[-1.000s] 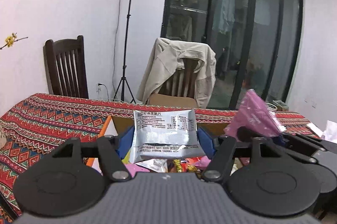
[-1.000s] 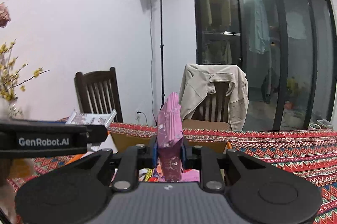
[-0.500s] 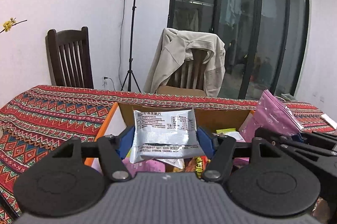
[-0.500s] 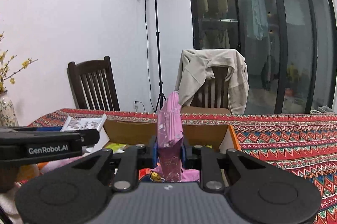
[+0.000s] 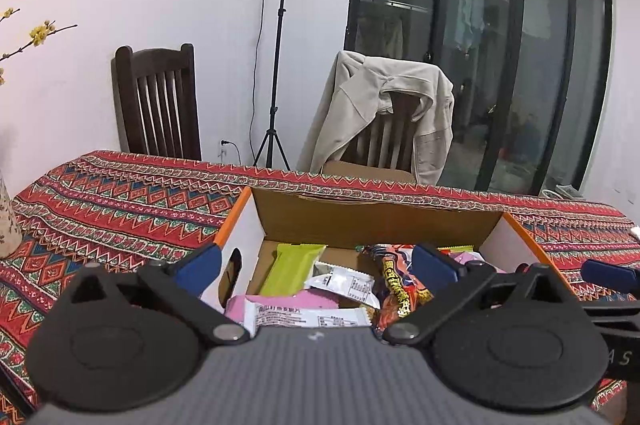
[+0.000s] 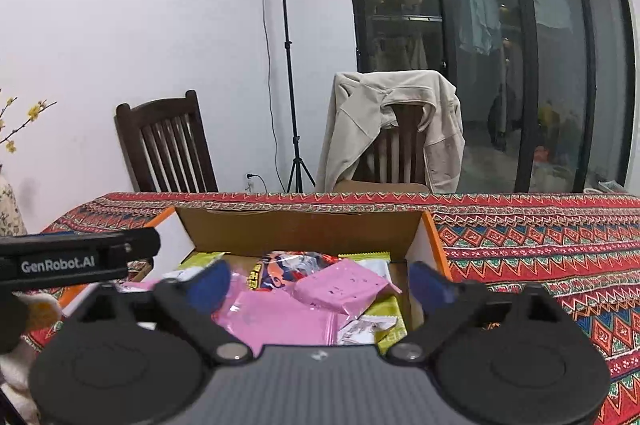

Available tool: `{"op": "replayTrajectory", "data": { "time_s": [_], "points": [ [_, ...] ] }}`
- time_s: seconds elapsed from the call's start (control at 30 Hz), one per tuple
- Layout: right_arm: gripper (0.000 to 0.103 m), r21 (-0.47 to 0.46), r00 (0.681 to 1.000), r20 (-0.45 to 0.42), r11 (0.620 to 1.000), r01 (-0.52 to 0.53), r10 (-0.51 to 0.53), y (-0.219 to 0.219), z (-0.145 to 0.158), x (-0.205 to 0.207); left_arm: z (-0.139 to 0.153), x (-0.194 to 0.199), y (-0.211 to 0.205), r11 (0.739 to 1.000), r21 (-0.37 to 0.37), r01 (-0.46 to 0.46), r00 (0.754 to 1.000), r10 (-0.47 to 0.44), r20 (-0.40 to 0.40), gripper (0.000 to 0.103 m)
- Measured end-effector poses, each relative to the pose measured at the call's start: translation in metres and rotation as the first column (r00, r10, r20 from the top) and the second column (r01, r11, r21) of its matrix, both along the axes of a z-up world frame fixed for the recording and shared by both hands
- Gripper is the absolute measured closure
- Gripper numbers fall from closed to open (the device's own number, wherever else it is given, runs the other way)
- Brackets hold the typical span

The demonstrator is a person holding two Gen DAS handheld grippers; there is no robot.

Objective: Organize snacks
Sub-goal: 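Lower both packets into the box and open both tools, then withdraw both tools from the box down toward the white cracker packet on the cloth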

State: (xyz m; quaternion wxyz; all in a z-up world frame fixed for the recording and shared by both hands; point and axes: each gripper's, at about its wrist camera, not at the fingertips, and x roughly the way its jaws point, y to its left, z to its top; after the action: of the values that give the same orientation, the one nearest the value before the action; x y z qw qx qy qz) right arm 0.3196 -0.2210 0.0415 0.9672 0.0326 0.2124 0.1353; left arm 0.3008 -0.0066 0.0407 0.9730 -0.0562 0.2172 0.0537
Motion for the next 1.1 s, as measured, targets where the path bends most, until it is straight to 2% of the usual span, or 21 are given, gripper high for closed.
{"op": "replayTrajectory", "data": {
  "time_s": [0.3,0.5,0.73,0.9,1.1],
  "points": [
    [0.0,-0.019,1.0,-0.017,1.0,0.01,-0.011,0.002,0.0,-0.003,0.006,-0.008,-0.002,1.0,-0.001,0.008,1.0,-0.008,0.015,0.0],
    [0.0,-0.029,1.0,0.009,1.0,0.01,-0.01,0.002,0.014,-0.015,0.028,-0.03,-0.004,0.999,-0.018,0.028,0.997,-0.027,0.066,0.0],
    [0.0,-0.02,0.999,0.047,1.0,0.002,-0.001,-0.006,0.036,-0.047,0.053,-0.061,0.003,0.996,-0.059,0.062,0.993,-0.056,0.102,0.0],
    [0.0,-0.017,0.998,0.058,1.0,-0.026,0.027,-0.017,0.043,-0.073,0.052,-0.077,0.01,0.995,-0.063,0.074,0.996,-0.07,0.063,0.0],
    [0.0,-0.026,0.998,0.049,0.999,-0.023,0.024,-0.032,0.039,-0.101,0.036,-0.092,0.016,0.996,-0.04,0.082,0.997,-0.082,-0.003,0.0]
  ]
}}
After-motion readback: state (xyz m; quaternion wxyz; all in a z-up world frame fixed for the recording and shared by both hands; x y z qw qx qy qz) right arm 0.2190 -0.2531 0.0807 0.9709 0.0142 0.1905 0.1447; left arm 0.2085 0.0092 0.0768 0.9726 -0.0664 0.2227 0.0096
